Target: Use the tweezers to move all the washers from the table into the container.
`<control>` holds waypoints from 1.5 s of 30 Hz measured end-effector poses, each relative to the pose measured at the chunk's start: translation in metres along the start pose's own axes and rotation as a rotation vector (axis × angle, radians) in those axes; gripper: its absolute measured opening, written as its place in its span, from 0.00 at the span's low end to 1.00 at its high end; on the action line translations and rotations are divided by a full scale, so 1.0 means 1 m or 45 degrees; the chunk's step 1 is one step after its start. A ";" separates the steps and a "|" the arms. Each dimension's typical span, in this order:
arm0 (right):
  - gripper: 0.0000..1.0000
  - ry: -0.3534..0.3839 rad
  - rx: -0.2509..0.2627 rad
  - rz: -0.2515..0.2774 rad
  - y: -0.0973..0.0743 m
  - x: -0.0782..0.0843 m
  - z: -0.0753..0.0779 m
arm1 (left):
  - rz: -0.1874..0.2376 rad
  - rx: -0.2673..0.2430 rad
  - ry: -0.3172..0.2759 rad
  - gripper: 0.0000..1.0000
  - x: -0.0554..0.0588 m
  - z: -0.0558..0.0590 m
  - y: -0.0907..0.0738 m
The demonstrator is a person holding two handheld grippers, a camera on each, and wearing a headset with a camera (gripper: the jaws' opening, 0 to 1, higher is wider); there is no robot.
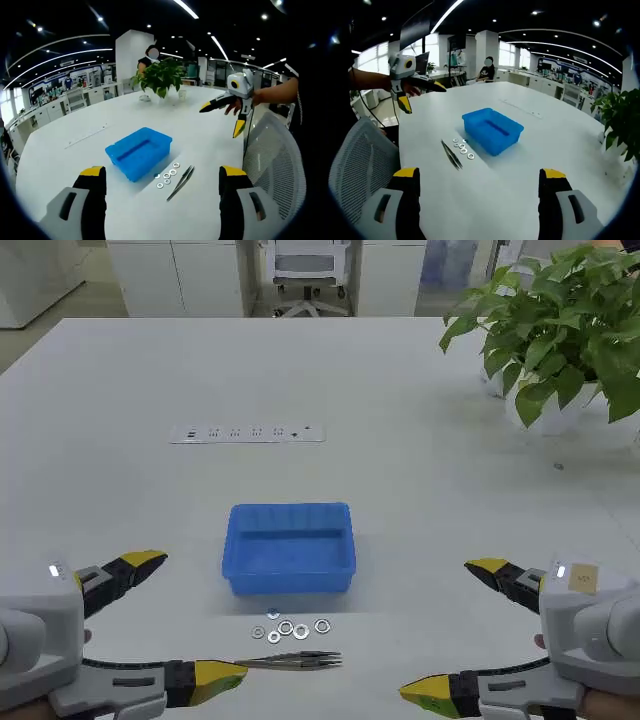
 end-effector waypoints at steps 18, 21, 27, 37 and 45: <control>0.99 -0.018 -0.003 0.012 0.001 -0.003 0.002 | 0.000 -0.016 0.008 0.99 0.000 0.000 -0.004; 0.99 -0.019 -0.001 0.013 0.001 -0.003 0.002 | 0.001 -0.017 0.011 0.99 -0.001 0.000 -0.004; 0.98 -0.021 0.004 0.015 -0.001 -0.002 0.002 | 0.003 -0.014 0.019 0.99 -0.003 0.000 -0.003; 0.98 -0.024 0.006 0.013 -0.002 -0.001 0.003 | 0.003 -0.007 0.026 0.99 -0.004 0.001 -0.003; 0.98 -0.028 0.008 0.010 -0.001 -0.002 0.004 | 0.001 -0.006 0.028 0.99 -0.004 -0.001 -0.002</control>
Point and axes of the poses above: the centre of the closed fingertips' face, and the gripper's own axes: y roughly forward along the fingers, z roughly to its right, x roughly out of its underside, the point moved 10 cm from there along -y, roughly backward along the fingers, and after that the axes turned 3 degrees about z, right-handed, at the moved point
